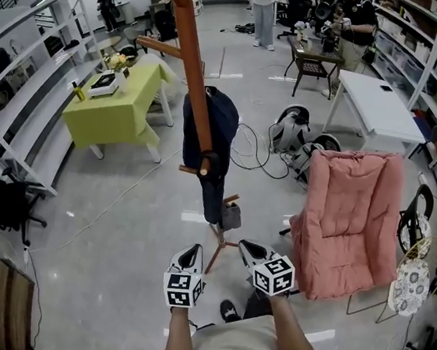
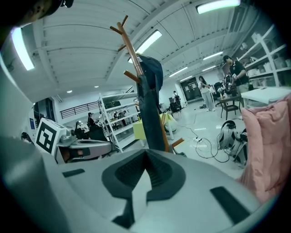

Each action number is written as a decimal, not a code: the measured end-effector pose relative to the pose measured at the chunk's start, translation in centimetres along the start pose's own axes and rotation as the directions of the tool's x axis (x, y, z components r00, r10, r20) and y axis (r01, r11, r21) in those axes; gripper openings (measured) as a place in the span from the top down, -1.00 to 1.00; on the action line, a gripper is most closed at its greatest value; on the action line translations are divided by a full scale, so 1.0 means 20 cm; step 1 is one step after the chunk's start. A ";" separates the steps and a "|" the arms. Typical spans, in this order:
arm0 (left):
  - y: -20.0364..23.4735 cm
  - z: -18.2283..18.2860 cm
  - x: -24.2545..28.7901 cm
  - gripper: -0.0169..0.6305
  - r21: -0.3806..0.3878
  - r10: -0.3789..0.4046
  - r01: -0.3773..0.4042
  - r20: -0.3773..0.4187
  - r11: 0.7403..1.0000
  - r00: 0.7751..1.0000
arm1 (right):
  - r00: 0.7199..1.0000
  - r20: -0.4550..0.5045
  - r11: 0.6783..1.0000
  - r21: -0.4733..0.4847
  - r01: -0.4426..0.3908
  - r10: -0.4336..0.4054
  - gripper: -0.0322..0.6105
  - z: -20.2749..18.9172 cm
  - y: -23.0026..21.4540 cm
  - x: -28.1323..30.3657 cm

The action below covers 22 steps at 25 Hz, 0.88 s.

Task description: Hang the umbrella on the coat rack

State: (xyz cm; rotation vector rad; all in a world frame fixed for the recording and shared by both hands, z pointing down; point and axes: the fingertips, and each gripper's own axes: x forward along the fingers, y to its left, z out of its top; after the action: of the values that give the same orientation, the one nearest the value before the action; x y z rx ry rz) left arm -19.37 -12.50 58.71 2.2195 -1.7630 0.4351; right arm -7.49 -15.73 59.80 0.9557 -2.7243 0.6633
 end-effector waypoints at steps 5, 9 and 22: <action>0.03 0.01 -0.02 0.93 -0.007 0.050 -0.050 0.030 0.999 0.998 | 1.000 0.005 1.000 0.000 -0.010 0.010 0.89 -0.01 0.00 -0.01; 0.05 0.01 -0.04 0.93 -0.028 0.070 -0.069 0.034 0.997 0.997 | 1.000 0.003 1.000 -0.024 -0.019 0.019 0.89 -0.01 0.03 0.00; 0.10 0.06 -0.06 0.93 -0.104 0.081 -0.072 0.087 0.992 0.993 | 1.000 -0.003 0.999 -0.037 -0.006 0.006 0.89 -0.01 0.04 0.02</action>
State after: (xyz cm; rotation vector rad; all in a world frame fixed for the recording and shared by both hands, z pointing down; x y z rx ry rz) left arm -21.59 -12.24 57.22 2.1389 -1.8779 0.2580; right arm -8.22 -15.26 59.78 0.9377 -2.7276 0.6122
